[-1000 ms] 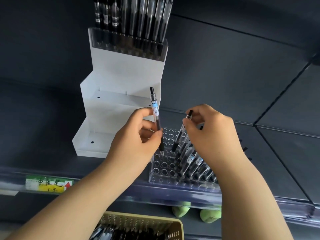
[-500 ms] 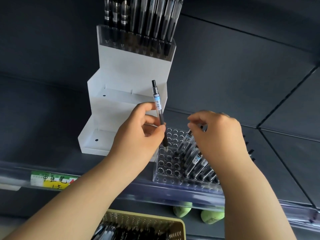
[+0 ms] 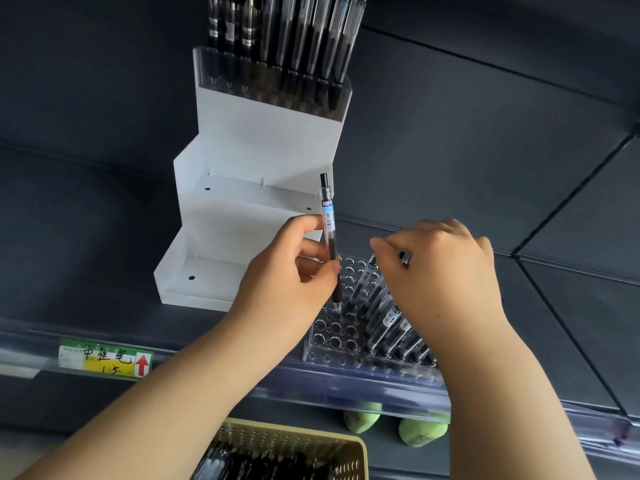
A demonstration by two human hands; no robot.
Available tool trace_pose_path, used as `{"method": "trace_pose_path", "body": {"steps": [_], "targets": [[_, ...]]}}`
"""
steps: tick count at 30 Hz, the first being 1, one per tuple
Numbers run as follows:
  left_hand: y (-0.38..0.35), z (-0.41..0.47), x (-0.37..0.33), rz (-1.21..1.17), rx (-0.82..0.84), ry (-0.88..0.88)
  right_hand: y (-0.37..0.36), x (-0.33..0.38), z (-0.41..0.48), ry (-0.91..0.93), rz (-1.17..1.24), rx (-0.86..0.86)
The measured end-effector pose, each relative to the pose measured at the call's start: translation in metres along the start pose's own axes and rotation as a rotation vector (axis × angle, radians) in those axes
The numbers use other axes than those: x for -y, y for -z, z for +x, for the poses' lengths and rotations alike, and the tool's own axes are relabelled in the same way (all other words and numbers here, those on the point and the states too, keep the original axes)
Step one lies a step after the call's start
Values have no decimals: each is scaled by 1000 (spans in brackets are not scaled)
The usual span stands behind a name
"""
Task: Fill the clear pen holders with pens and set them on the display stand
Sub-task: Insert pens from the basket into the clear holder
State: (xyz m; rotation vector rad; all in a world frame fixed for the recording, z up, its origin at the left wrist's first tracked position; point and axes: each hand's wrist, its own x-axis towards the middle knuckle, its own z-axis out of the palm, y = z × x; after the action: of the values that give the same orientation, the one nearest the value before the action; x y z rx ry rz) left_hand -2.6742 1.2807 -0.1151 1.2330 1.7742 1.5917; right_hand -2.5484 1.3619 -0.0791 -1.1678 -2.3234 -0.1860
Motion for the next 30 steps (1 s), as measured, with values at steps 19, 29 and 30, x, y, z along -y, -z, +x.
{"method": "trace_pose_path", "body": {"steps": [19, 29, 30], "targets": [[-25, 5, 15, 117, 67, -63, -2, -8, 0, 44, 120, -94], [-39, 4, 25, 329, 166, -21, -2, -18, 2, 65, 151, -108], [-39, 4, 25, 357, 169, -9, -2, -19, 2, 66, 152, -112]]}}
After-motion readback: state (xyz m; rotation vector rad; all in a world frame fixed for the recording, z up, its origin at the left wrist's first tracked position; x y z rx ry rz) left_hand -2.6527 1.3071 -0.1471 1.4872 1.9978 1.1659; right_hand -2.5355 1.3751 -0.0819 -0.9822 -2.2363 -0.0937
